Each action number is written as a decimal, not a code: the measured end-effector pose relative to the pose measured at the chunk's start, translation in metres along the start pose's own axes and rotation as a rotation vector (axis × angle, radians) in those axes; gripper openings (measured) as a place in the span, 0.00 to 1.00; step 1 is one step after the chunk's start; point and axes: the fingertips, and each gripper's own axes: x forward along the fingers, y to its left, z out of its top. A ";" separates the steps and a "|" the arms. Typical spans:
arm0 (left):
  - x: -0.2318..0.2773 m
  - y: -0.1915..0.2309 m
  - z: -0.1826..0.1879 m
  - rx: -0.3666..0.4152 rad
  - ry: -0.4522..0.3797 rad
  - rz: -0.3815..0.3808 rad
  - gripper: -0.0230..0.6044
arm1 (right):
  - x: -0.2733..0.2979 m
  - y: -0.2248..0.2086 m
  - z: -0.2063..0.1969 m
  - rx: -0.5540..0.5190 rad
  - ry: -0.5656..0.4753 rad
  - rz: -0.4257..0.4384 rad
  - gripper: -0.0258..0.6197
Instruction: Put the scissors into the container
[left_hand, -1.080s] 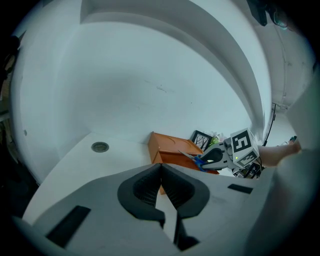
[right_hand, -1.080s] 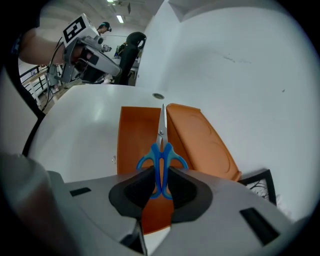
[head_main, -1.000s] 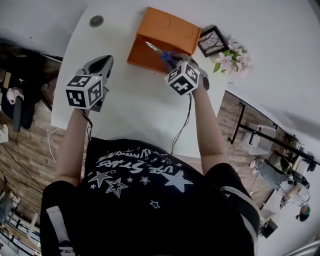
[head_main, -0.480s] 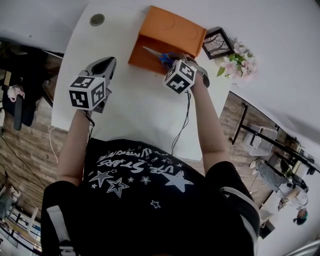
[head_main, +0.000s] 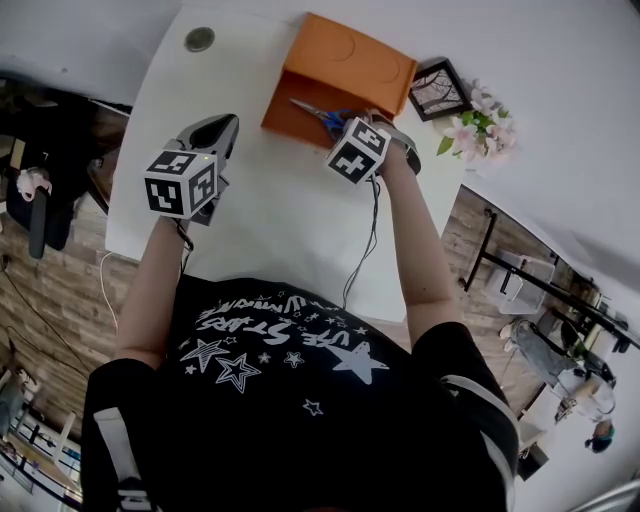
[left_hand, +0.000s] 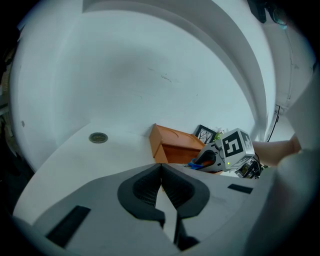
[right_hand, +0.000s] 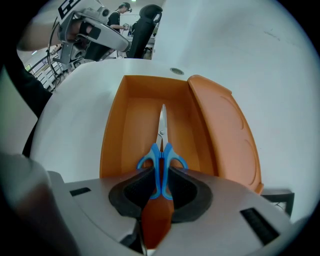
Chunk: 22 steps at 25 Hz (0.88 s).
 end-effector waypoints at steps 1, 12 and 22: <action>0.000 0.000 0.000 0.001 -0.001 -0.001 0.07 | 0.000 0.000 0.000 0.002 0.001 -0.002 0.19; -0.004 -0.001 0.003 0.003 -0.002 -0.014 0.07 | -0.002 -0.001 0.002 0.017 -0.028 -0.001 0.19; -0.014 0.001 0.008 0.003 -0.022 -0.029 0.07 | -0.021 -0.017 -0.001 0.150 -0.098 -0.037 0.19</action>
